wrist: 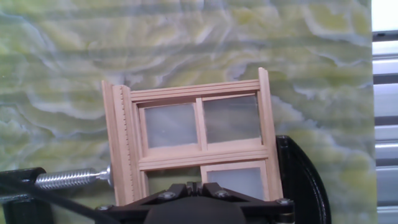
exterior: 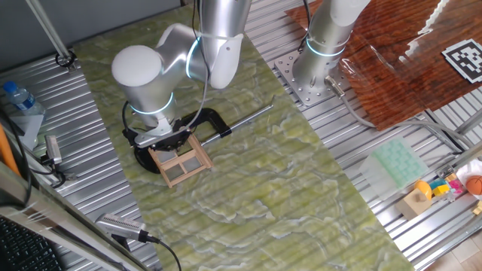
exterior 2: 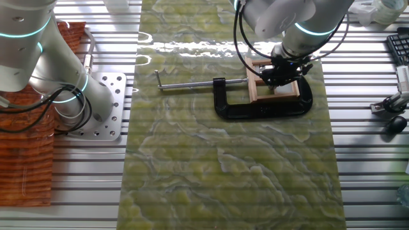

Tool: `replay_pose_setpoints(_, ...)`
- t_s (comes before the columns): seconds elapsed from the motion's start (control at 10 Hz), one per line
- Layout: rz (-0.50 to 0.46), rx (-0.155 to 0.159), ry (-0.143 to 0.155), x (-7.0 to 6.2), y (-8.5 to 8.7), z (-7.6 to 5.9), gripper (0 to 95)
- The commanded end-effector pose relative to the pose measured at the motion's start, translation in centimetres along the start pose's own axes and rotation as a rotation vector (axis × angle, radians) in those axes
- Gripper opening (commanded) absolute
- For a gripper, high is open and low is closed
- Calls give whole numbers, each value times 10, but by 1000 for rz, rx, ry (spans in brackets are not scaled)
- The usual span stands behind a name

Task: Open a sliding window

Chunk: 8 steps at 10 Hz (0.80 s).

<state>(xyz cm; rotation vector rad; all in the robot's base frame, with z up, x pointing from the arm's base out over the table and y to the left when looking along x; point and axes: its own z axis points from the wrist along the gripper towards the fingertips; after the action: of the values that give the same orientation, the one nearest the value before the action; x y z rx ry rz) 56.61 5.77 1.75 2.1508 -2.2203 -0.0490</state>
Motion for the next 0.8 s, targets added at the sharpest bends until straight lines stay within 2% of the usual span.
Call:
replay_pose_setpoints(0.1, 4, 6, -3, -1, -2, 0, 0)
replay_pose_setpoints(0.6, 12, -3, -3, -1, -3, 0, 0)
replay_pose_setpoints(0.7, 22, -23, 0, -1, -3, 0, 0)
replay_pose_setpoints(0.8, 21, -20, 0, -1, -3, 0, 0)
